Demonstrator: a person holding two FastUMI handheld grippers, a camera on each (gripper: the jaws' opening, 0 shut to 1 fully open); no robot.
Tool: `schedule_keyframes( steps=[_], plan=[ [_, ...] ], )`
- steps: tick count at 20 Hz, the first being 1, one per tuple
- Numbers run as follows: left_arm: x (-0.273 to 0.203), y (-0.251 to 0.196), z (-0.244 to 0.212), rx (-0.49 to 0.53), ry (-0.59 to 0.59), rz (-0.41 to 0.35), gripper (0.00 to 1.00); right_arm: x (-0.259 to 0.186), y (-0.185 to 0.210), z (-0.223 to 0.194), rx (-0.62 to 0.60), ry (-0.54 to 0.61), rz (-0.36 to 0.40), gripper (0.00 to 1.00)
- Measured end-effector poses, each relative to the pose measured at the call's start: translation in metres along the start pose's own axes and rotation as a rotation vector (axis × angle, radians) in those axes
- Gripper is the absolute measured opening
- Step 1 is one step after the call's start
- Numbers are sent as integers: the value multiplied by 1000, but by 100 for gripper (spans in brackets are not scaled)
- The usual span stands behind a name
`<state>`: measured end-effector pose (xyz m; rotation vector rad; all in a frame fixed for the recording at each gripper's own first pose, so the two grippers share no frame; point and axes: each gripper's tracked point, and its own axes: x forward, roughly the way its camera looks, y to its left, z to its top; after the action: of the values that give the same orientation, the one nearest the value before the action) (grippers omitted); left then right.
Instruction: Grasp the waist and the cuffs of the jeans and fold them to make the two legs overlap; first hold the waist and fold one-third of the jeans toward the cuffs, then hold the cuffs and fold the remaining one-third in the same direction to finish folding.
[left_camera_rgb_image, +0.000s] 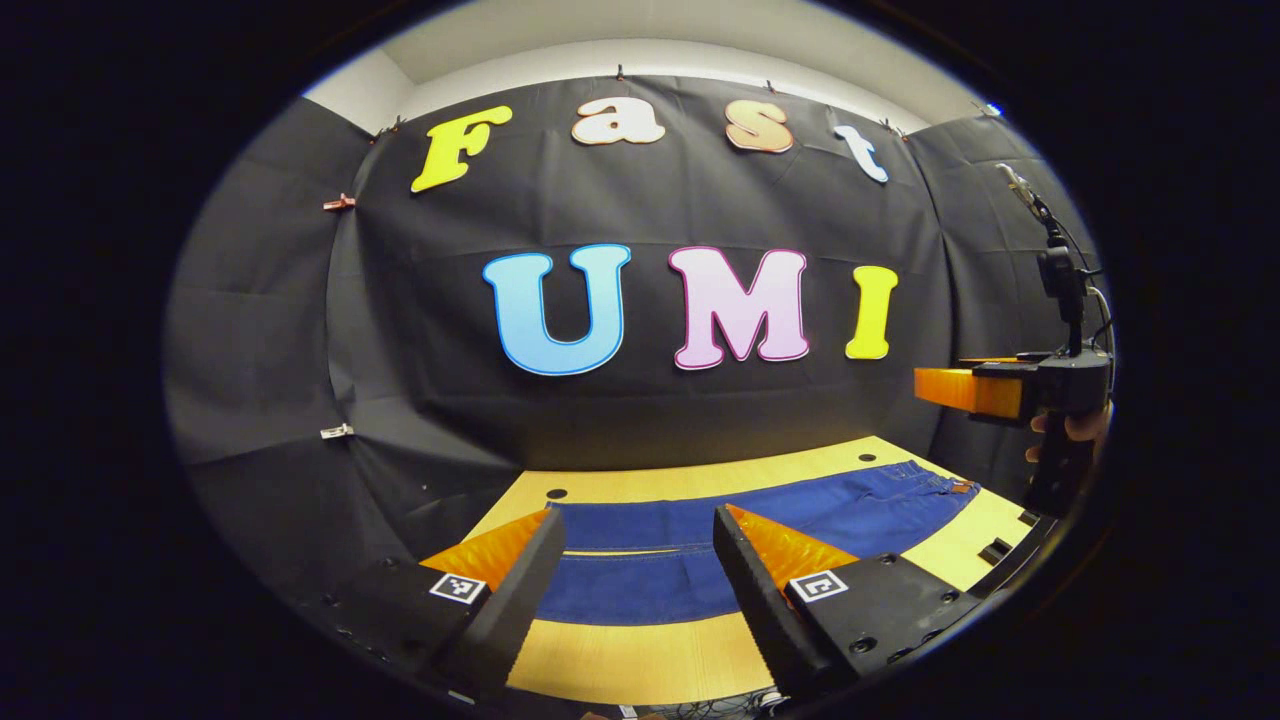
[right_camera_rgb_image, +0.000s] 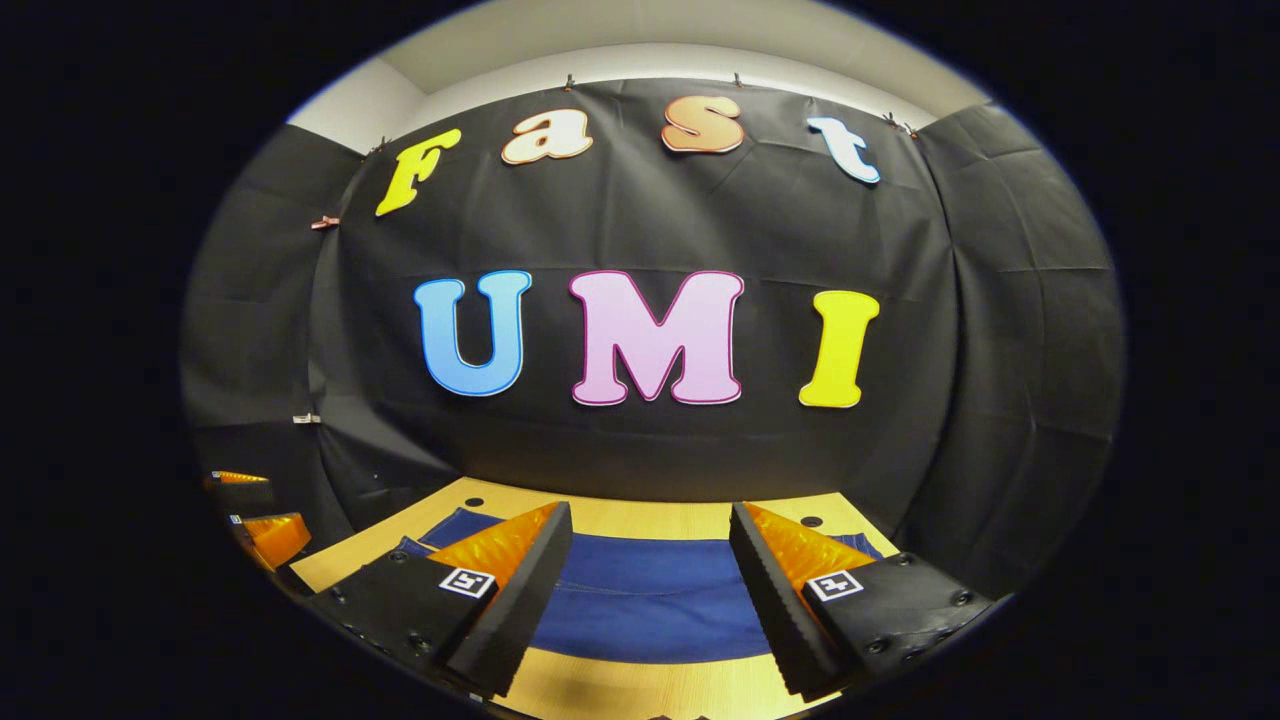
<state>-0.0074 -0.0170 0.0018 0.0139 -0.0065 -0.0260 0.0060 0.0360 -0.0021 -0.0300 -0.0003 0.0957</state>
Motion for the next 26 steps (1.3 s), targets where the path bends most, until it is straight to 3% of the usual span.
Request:
schedule_keyframes(
  steps=[10, 12, 15, 17, 19, 20, 23, 26],
  plan=[
    [23, -4, -9, -18, -2, -79, 94, -28, -36, 12, 9, -59, -115, 96],
    [31, 4, -15, 19, 14, -97, 95, -34, -44, 11, -2, -55, -137, 97],
    [48, 29, -39, 170, 46, -127, 98, -40, -58, 10, -25, -53, -170, 100],
    [64, 59, -59, 304, 68, -116, 98, -43, -67, 8, -45, -45, -188, 97],
    [79, 93, -92, 431, 130, -104, 98, -44, -73, 4, -59, -29, -207, 100],
    [86, 107, -111, 481, 168, -113, 98, -45, -76, 3, -64, -22, -215, 97],
    [105, 148, -168, 667, 302, -168, 98, -47, -82, -4, -87, 0, -239, 97],
    [120, 180, -226, 876, 416, -269, 97, -48, -85, -13, -100, 36, -255, 96]
  ],
)
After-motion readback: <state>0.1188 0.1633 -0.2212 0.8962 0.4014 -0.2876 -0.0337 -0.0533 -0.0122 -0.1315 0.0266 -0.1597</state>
